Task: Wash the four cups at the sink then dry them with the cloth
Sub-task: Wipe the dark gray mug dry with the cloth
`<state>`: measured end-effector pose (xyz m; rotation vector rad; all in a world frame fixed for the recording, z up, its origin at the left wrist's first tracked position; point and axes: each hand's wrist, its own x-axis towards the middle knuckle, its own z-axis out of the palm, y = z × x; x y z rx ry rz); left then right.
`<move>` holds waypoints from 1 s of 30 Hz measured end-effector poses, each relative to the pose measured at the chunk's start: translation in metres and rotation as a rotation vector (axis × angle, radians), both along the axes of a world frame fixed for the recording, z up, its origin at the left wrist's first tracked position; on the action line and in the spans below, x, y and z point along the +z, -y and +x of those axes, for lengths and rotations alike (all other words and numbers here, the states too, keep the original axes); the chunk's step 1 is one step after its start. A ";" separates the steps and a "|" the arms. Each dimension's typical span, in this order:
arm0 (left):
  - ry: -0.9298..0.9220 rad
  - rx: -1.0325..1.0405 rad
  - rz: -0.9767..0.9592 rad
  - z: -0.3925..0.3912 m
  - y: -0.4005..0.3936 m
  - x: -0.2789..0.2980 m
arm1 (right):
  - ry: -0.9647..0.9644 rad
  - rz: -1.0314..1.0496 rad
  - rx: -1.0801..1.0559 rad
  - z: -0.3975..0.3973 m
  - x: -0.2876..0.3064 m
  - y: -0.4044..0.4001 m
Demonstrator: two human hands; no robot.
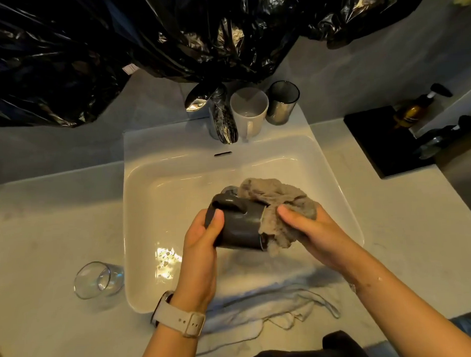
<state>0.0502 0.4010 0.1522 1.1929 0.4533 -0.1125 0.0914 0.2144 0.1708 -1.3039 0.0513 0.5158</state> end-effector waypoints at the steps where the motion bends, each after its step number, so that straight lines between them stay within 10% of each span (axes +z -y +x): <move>1: 0.026 -0.011 0.053 0.000 0.001 0.002 | 0.090 -0.156 0.044 -0.004 0.002 -0.003; 7: 0.155 0.023 0.180 -0.002 0.017 0.013 | 0.226 -0.357 -0.079 -0.003 0.002 -0.026; 14: 0.139 0.123 0.336 -0.002 0.017 0.011 | -0.130 -0.162 -0.238 0.017 0.000 -0.053; 24: -0.180 0.177 0.441 0.011 0.016 -0.005 | 0.629 -0.990 -0.003 -0.025 -0.027 -0.034; 30: -0.187 0.147 0.482 0.006 0.032 -0.010 | 0.788 -0.963 0.048 -0.063 -0.028 -0.049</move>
